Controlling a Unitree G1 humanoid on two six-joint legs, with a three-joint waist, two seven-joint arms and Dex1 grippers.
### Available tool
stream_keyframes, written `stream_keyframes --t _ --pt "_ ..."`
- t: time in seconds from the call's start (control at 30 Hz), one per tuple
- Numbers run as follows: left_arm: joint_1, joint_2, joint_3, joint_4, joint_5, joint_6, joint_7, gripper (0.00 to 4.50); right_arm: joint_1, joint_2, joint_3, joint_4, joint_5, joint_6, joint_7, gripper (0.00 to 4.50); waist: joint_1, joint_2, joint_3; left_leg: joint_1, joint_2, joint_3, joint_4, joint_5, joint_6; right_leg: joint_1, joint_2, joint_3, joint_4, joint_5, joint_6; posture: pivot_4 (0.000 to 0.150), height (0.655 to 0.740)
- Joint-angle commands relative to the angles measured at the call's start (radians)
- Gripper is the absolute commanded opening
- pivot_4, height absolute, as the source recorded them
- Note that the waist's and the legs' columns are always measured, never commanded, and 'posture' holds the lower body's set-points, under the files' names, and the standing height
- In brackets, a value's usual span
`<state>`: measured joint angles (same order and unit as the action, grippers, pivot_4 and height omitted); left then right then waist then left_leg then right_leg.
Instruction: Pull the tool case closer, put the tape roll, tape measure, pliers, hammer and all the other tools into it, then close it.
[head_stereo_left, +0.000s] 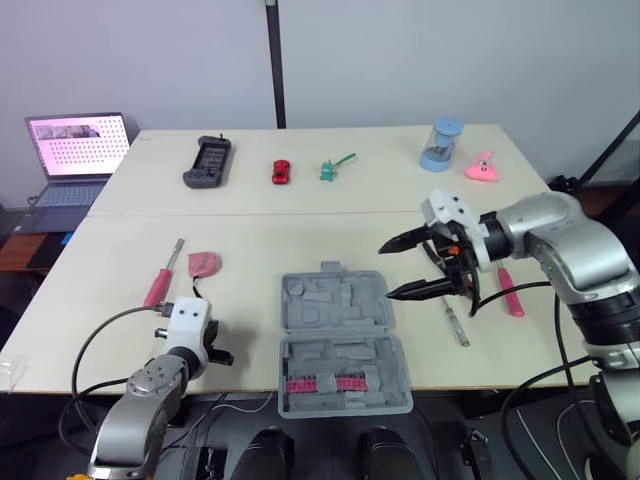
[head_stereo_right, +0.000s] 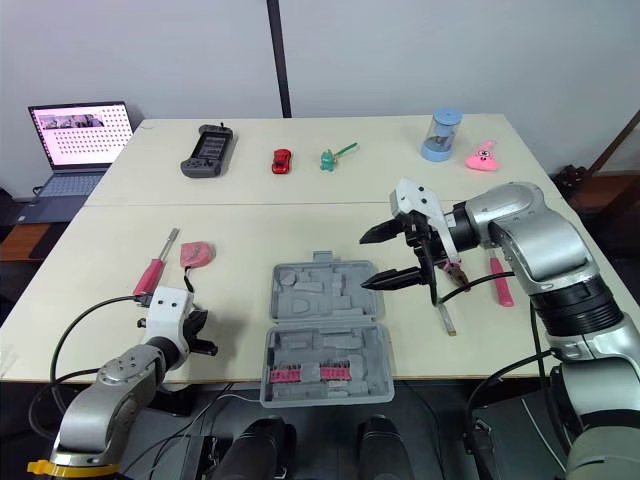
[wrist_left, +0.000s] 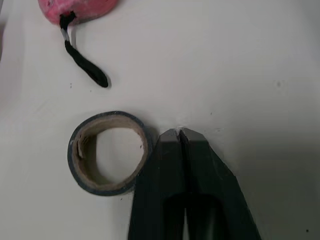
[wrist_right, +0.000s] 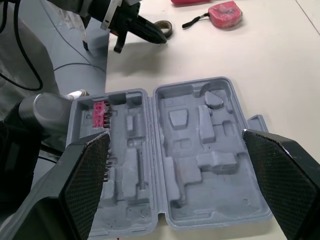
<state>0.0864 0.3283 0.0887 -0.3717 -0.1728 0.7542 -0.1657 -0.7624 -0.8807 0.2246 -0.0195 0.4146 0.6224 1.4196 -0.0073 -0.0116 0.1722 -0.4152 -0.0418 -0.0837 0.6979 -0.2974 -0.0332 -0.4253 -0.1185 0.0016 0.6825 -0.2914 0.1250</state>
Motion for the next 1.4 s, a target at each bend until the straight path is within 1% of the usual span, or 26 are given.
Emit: stream_keyframes --t 0.03,0.07,0.13,0.27,0.3,0.33,0.37,0.97,1.0,1.07,1.1,1.13,1.17,1.27,1.3,1.4 --pt "-0.004 -0.008 0.021 -0.026 0.003 -0.042 0.001 0.06 -0.003 -0.01 -0.042 -0.034 0.008 -0.005 -0.004 4.5 0.0 0.0 0.0 0.0 0.0 0.0 0.0 0.0 0.0 0.0 0.0 0.0 0.0 0.0 0.0 0.15 0.6753" --pt "-0.006 -0.01 0.022 -0.03 0.005 -0.052 0.001 0.26 -0.001 -0.011 -0.043 -0.035 0.007 -0.005 -0.005 4.5 0.0 0.0 0.0 0.0 0.0 0.0 0.0 0.0 0.0 0.0 0.0 0.0 0.0 0.0 0.0 0.15 0.6753" --pt "-0.008 -0.012 0.023 -0.033 0.007 -0.065 0.001 0.81 0.001 -0.012 -0.043 -0.035 0.007 -0.005 -0.006 4.5 0.0 0.0 0.0 0.0 0.0 0.0 0.0 0.0 0.0 0.0 0.0 0.0 0.0 0.0 0.0 0.15 0.6753" --pt "-0.015 -0.02 0.023 -0.04 0.004 -0.091 0.001 2.87 0.002 -0.01 -0.04 -0.038 0.006 -0.002 -0.009 4.5 0.0 0.0 0.0 0.0 0.0 0.0 0.0 0.0 0.0 0.0 0.0 0.0 0.0 0.0 0.0 0.15 0.6753" --pt "-0.016 -0.019 0.021 -0.04 0.007 -0.087 0.004 3.28 0.004 -0.009 -0.037 -0.04 0.007 -0.002 -0.007 4.5 0.0 0.0 0.0 0.0 0.0 0.0 0.0 0.0 0.0 0.0 0.0 0.0 0.0 0.0 0.0 0.15 0.6753" --pt "-0.017 -0.018 0.022 -0.038 0.009 -0.081 0.007 3.88 0.006 -0.009 -0.034 -0.042 0.007 -0.001 -0.005 4.5 0.0 0.0 0.0 0.0 0.0 0.0 0.0 0.0 0.0 0.0 0.0 0.0 0.0 0.0 0.0 0.15 0.6753" --pt "-0.017 -0.018 0.023 -0.036 0.009 -0.074 0.008 4.21 0.007 -0.008 -0.032 -0.043 0.007 0.0 -0.004 4.5 0.0 0.0 0.0 0.0 0.0 0.0 0.0 0.0 0.0 0.0 0.0 0.0 0.0 0.0 0.0 0.15 0.6753" --pt "-0.018 -0.032 0.031 -0.005 -0.006 0.013 0.008 4.21 0.014 0.009 -0.018 -0.037 -0.015 0.0 -0.014 4.5 -0.001 0.0 0.0 0.0 0.0 -0.001 0.0 0.0 0.0 0.0 0.0 -0.001 0.0 0.0 0.0 0.15 0.6753" --pt "-0.023 -0.035 0.033 0.002 -0.008 0.018 0.01 3.98 0.014 0.01 -0.019 -0.038 -0.015 0.001 -0.015 4.5 0.0 0.0 0.0 0.0 0.0 -0.001 0.0 0.0 0.0 0.0 0.0 -0.001 0.0 0.0 0.0 0.15 0.6753" --pt "-0.034 -0.035 0.034 0.011 -0.008 0.022 0.009 3.36 0.014 0.013 -0.02 -0.04 -0.015 0.002 -0.018 4.5 -0.001 0.0 0.0 0.0 0.0 -0.001 0.0 0.0 0.0 0.0 0.0 -0.001 0.0 0.0 0.0 0.15 0.6753" --pt "-0.037 -0.034 0.034 0.013 -0.008 0.022 0.008 2.88 0.014 0.014 -0.02 -0.039 -0.015 0.002 -0.019 4.5 -0.001 0.0 0.0 0.0 0.0 -0.001 0.0 0.0 0.0 0.0 0.0 -0.001 0.0 0.0 0.0 0.15 0.6753" --pt "-0.04 -0.033 0.035 0.013 -0.008 0.023 0.007 2.55 0.014 0.014 -0.021 -0.04 -0.015 0.002 -0.02 4.5 -0.001 0.0 0.0 0.0 0.0 -0.001 0.0 0.0 0.0 0.0 0.0 -0.001 0.0 0.0 0.0 0.15 0.6753" --pt "-0.041 -0.033 0.037 0.013 -0.007 0.024 0.006 1.86 0.015 0.013 -0.022 -0.041 -0.015 0.002 -0.02 4.5 -0.001 0.0 0.0 0.0 0.0 -0.001 0.0 0.0 0.0 0.0 0.0 -0.001 0.0 0.0 0.0 0.15 0.6753" --pt "-0.042 -0.031 0.043 0.008 -0.009 0.022 0.003 0.38 0.021 0.009 -0.024 -0.044 -0.014 0.002 -0.023 4.5 0.0 0.0 0.0 0.0 0.0 -0.001 0.0 0.0 0.0 0.0 0.0 -0.001 0.0 0.0 0.0 0.15 0.6753" --pt "-0.042 -0.03 0.045 0.006 -0.01 0.019 0.003 0.05 0.023 0.009 -0.025 -0.045 -0.014 0.002 -0.024 4.5 0.0 0.0 0.0 0.0 0.0 -0.001 0.0 0.0 0.0 0.0 0.0 -0.001 0.0 0.0 0.0 0.15 0.6753" --pt "-0.044 -0.022 0.051 0.003 -0.01 0.009 -0.002 0.05 0.025 0.011 -0.026 -0.048 -0.012 0.005 -0.028 4.5 0.0 0.0 0.0 0.0 0.0 -0.001 0.0 0.0 0.0 0.0 0.0 -0.001 0.0 0.0 0.0 0.15 0.6753"
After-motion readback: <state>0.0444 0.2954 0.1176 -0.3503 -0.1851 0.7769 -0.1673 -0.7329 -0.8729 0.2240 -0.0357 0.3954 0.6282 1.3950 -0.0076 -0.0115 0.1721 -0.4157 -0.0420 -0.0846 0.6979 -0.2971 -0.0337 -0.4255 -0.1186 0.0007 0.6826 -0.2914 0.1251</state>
